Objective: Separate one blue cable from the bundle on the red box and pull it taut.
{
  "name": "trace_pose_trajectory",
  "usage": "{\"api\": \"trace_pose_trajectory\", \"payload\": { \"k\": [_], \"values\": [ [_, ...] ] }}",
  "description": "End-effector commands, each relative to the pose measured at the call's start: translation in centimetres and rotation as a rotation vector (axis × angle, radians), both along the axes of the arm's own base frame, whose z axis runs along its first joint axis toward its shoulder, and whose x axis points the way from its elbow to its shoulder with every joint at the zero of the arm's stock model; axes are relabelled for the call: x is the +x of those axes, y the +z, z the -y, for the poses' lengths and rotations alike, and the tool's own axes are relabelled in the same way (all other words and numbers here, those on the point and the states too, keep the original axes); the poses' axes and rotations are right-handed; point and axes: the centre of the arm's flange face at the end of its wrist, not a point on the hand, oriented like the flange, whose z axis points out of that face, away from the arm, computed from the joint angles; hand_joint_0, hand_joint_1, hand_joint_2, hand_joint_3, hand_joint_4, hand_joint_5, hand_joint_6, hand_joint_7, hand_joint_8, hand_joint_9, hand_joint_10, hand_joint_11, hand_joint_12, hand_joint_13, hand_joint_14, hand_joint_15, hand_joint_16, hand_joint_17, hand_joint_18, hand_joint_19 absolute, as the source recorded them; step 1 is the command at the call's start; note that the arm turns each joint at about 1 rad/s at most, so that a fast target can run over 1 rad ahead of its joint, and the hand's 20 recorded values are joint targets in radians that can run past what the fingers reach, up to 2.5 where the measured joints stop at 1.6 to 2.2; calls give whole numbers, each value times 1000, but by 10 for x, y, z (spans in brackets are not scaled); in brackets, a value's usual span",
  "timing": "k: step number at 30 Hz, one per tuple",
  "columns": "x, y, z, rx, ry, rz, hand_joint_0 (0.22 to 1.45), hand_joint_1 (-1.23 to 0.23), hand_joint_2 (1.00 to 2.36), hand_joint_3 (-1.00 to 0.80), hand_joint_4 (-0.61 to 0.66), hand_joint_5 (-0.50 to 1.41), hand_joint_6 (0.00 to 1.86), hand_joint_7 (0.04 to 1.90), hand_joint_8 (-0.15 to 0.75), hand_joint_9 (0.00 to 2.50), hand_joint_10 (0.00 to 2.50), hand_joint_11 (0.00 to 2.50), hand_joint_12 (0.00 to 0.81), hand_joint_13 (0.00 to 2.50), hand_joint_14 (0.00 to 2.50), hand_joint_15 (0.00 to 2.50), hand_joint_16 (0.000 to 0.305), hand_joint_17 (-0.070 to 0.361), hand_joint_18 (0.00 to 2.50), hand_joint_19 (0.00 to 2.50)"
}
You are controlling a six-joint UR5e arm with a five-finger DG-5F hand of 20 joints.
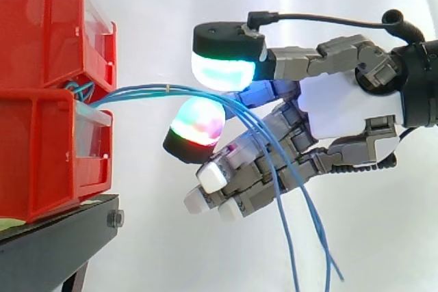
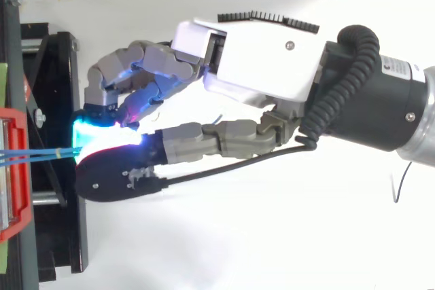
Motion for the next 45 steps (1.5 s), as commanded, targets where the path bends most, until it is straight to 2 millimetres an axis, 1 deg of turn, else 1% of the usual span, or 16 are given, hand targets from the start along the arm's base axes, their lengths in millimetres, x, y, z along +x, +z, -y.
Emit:
{"api": "trace_pose_trajectory", "payload": {
  "k": [1, 3, 4, 5, 7, 11, 16, 20, 22, 24, 29, 34, 37, 41, 44, 45],
  "values": [
    [0, 1, 0, 0, 0, 0, 564, -604, 1013, -176, 198, -148, 849, 1030, 378, 812, 10, 473, 419, 495, 4, 133, 55, 124, 486, 152],
    [0, 0, 0, -1, 0, -1, 564, -645, 1012, -132, 202, -149, 856, 1029, 388, 817, 9, 479, 432, 503, 4, 132, 58, 130, 506, 141],
    [0, 1, 0, 0, -2, 2, 566, -698, 1011, -97, 203, -152, 864, 1036, 394, 818, 9, 486, 438, 507, 4, 134, 59, 132, 516, 131],
    [0, 0, 0, -1, -2, 0, 572, -721, 1011, -85, 184, -156, 873, 1025, 392, 811, 11, 487, 435, 504, 4, 130, 58, 131, 512, 130],
    [0, 2, 1, 0, -3, 5, 577, -736, 1013, -81, 170, -158, 877, 1013, 389, 803, 11, 491, 432, 501, 3, 129, 58, 129, 508, 137],
    [2, 2, 4, 1, -26, 22, 596, -796, 1016, -118, 125, -172, 885, 968, 353, 763, 10, 493, 406, 477, 4, 137, 52, 118, 474, 150],
    [5, 6, 1, 19, -30, 59, 597, -836, 1016, -179, 135, -179, 881, 964, 331, 740, 11, 496, 387, 463, 4, 134, 49, 110, 452, 164],
    [7, 7, 0, 42, -32, 86, 584, -828, 1014, -252, 171, -177, 875, 970, 338, 751, 13, 494, 389, 468, 4, 133, 49, 110, 461, 166],
    [10, 3, -1, 53, -32, 96, 556, -784, 1012, -315, 187, -174, 874, 946, 347, 767, 11, 494, 394, 474, 5, 138, 50, 112, 470, 173],
    [13, -3, -3, 55, -31, 102, 539, -776, 1009, -357, 193, -172, 867, 947, 349, 771, 11, 499, 399, 478, 4, 141, 50, 113, 476, 177],
    [14, -8, -7, 57, -26, 104, 515, -739, 1004, -442, 207, -166, 843, 965, 363, 779, 13, 492, 408, 483, 4, 148, 52, 117, 486, 184],
    [6, -36, -8, 99, -32, 112, 511, -733, 1003, -459, 209, -161, 832, 975, 364, 786, 10, 501, 413, 490, 5, 146, 53, 119, 494, 185],
    [7, -40, -10, 109, -29, 127, 509, -732, 1002, -458, 212, -156, 827, 995, 366, 792, 10, 492, 414, 493, 6, 149, 53, 118, 497, 184],
    [7, -37, -10, 110, -29, 134, 522, -741, 1003, -457, 204, -146, 828, 1030, 365, 809, 11, 498, 410, 501, 5, 147, 51, 116, 498, 188],
    [8, -37, -12, 110, -27, 138, 553, -756, 1006, -414, 197, -144, 836, 1054, 357, 817, 13, 503, 400, 508, 4, 146, 49, 111, 504, 195],
    [8, -37, -13, 110, -25, 139, 573, -773, 1009, -370, 186, -142, 844, 1067, 356, 818, 11, 505, 395, 510, 5, 150, 48, 109, 503, 194]
  ]
}}
